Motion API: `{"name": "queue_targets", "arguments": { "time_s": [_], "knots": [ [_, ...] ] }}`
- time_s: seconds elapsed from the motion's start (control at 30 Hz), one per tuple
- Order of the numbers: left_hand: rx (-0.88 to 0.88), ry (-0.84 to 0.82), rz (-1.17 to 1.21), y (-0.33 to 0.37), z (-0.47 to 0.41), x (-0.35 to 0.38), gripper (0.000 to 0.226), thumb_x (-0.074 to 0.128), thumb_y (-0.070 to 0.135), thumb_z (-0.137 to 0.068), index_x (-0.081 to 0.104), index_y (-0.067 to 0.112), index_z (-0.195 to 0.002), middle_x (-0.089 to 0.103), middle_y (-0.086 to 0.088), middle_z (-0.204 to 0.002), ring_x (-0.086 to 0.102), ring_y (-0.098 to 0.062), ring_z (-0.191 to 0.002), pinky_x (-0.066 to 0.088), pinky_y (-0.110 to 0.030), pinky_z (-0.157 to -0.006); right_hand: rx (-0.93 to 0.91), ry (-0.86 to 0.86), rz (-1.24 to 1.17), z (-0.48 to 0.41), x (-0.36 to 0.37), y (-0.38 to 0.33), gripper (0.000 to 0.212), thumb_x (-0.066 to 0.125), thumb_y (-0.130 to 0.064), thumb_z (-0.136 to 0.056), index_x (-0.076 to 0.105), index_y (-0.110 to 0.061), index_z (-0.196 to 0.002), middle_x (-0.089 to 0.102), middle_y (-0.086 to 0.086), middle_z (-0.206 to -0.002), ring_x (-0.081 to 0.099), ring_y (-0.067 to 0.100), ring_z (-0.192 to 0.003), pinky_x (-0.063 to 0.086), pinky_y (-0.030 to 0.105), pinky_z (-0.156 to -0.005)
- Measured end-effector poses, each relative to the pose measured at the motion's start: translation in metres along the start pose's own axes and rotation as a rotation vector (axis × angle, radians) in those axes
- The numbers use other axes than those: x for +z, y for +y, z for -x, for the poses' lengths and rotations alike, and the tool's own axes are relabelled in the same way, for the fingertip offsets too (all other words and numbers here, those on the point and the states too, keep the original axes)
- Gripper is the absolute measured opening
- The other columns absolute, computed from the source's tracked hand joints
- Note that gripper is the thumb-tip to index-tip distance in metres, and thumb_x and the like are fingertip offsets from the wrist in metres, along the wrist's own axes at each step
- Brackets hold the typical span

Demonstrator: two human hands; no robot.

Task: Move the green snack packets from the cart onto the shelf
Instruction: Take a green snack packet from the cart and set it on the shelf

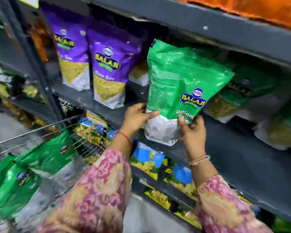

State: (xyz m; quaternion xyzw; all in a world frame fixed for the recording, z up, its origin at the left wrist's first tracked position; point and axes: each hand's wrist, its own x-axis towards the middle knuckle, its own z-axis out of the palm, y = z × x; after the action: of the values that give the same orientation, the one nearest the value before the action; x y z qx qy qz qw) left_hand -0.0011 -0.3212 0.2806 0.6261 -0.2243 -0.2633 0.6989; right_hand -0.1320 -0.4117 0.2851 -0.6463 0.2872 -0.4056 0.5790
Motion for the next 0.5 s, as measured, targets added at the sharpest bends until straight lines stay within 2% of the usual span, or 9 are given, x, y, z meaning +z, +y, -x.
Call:
{"name": "queue_targets", "arguments": {
  "time_s": [0.1,0.2,0.27,0.3,0.37,0.4,0.43,0.5],
  "knots": [
    [-0.052,-0.06,-0.002,-0.002,-0.024,0.046,0.036,0.06,-0.006,-0.078,0.053,-0.008,-0.114,0.055,-0.031,-0.123,0.059,0.01,-0.051,0.051,-0.009,-0.061,0.006,0.079,-0.021,-0.027,-0.031,0.008,0.024,0.058,-0.001,-0.082,0.05,-0.017,-0.099,0.062,0.015,-0.106,0.058,0.022,-0.093,0.046,0.048,-0.093],
    [-0.104,-0.087,-0.022,-0.006,-0.037,0.069,0.035,0.058,-0.005,-0.081,0.052,-0.008,-0.115,0.058,-0.024,-0.118,0.058,0.011,-0.046,0.047,-0.004,-0.048,0.033,0.117,-0.005,-0.042,-0.046,0.018,0.024,0.059,-0.003,-0.082,0.05,-0.024,-0.091,0.062,0.025,-0.112,0.057,0.027,-0.095,0.044,0.055,-0.095],
    [-0.14,-0.104,-0.009,-0.008,-0.043,0.075,0.027,0.057,-0.005,-0.082,0.055,-0.007,-0.109,0.07,-0.01,-0.091,0.058,0.01,-0.045,0.046,-0.005,-0.043,0.038,0.146,0.019,-0.048,-0.05,0.024,0.023,0.061,-0.005,-0.081,0.05,-0.023,-0.09,0.063,0.027,-0.111,0.058,0.026,-0.092,0.047,0.05,-0.09],
    [-0.157,-0.111,0.001,-0.009,-0.046,0.076,0.019,0.057,-0.005,-0.082,0.058,-0.002,-0.101,0.072,-0.001,-0.073,0.059,0.009,-0.044,0.046,-0.005,-0.042,0.031,0.157,0.027,-0.051,-0.051,0.028,0.022,0.062,-0.006,-0.08,0.051,-0.021,-0.091,0.064,0.026,-0.11,0.058,0.024,-0.089,0.048,0.045,-0.086],
    [-0.174,-0.122,0.016,-0.013,-0.05,0.076,0.014,0.055,-0.005,-0.083,0.057,0.009,-0.085,0.069,0.014,-0.054,0.059,0.008,-0.044,0.048,-0.007,-0.043,0.024,0.161,0.039,-0.055,-0.051,0.034,0.023,0.063,-0.008,-0.079,0.051,-0.02,-0.094,0.066,0.021,-0.108,0.059,0.021,-0.086,0.049,0.041,-0.082],
    [-0.182,-0.126,0.021,-0.015,-0.051,0.076,0.014,0.055,-0.004,-0.083,0.056,0.01,-0.084,0.069,0.014,-0.053,0.059,0.007,-0.044,0.049,-0.007,-0.045,0.031,0.156,0.043,-0.056,-0.051,0.037,0.024,0.064,-0.008,-0.079,0.052,-0.02,-0.096,0.066,0.017,-0.106,0.059,0.021,-0.087,0.049,0.043,-0.084],
    [-0.185,-0.128,0.019,-0.017,-0.052,0.075,0.012,0.055,-0.003,-0.084,0.057,0.008,-0.089,0.071,0.011,-0.062,0.06,0.008,-0.045,0.049,-0.007,-0.046,0.038,0.153,0.052,-0.058,-0.051,0.04,0.024,0.064,-0.009,-0.079,0.053,-0.019,-0.098,0.066,0.013,-0.104,0.06,0.021,-0.089,0.049,0.045,-0.086],
    [-0.182,-0.102,0.021,-0.021,-0.054,0.076,0.026,0.055,-0.002,-0.084,0.054,-0.001,-0.11,0.065,-0.006,-0.09,0.06,0.008,-0.047,0.049,-0.006,-0.048,0.051,0.151,0.085,-0.062,-0.051,0.046,0.025,0.064,-0.013,-0.079,0.054,-0.019,-0.101,0.065,0.006,-0.101,0.061,0.024,-0.09,0.049,0.05,-0.089]
  ]
}}
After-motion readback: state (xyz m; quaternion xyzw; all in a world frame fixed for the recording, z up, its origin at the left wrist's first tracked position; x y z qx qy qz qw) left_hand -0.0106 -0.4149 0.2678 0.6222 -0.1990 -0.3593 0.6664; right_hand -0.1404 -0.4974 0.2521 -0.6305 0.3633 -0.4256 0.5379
